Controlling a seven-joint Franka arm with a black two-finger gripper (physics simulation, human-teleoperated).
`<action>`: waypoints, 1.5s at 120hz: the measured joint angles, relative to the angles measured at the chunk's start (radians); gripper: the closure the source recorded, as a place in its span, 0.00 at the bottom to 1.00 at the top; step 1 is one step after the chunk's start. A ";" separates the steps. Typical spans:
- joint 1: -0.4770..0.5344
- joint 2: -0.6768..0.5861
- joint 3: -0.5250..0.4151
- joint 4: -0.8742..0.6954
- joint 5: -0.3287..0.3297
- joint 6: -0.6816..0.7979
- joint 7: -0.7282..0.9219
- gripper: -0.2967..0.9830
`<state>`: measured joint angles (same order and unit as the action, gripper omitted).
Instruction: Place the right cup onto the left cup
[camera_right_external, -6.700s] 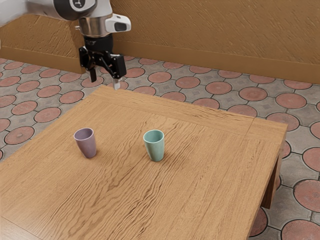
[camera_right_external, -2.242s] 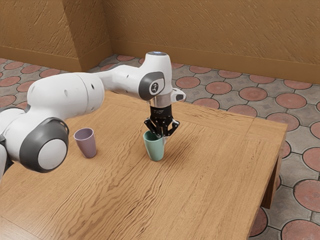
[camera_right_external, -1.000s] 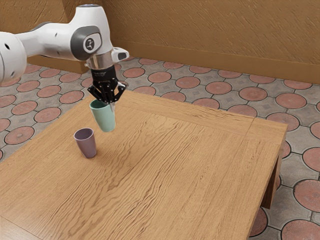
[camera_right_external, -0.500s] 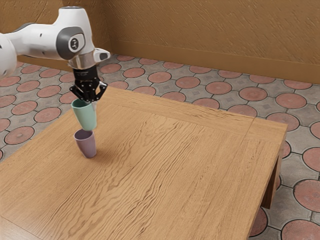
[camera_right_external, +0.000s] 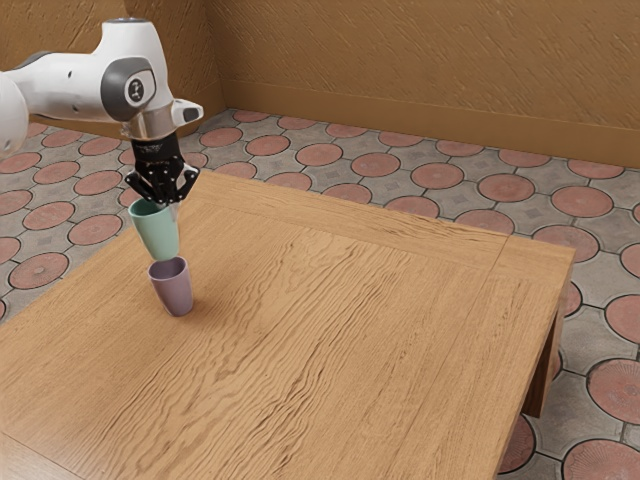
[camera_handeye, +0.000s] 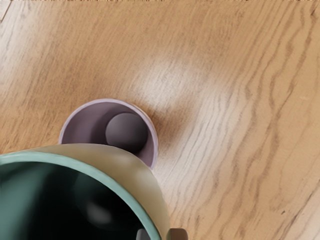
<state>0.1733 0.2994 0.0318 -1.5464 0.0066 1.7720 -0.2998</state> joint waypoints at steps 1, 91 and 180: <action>0.001 0.001 0.000 0.001 0.000 0.000 0.000 0.85; 0.032 0.080 -0.001 0.042 -0.003 0.016 0.008 0.84; 0.031 0.154 -0.006 0.040 -0.006 0.056 0.008 0.84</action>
<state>0.2040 0.4530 0.0259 -1.5065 0.0004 1.8283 -0.2916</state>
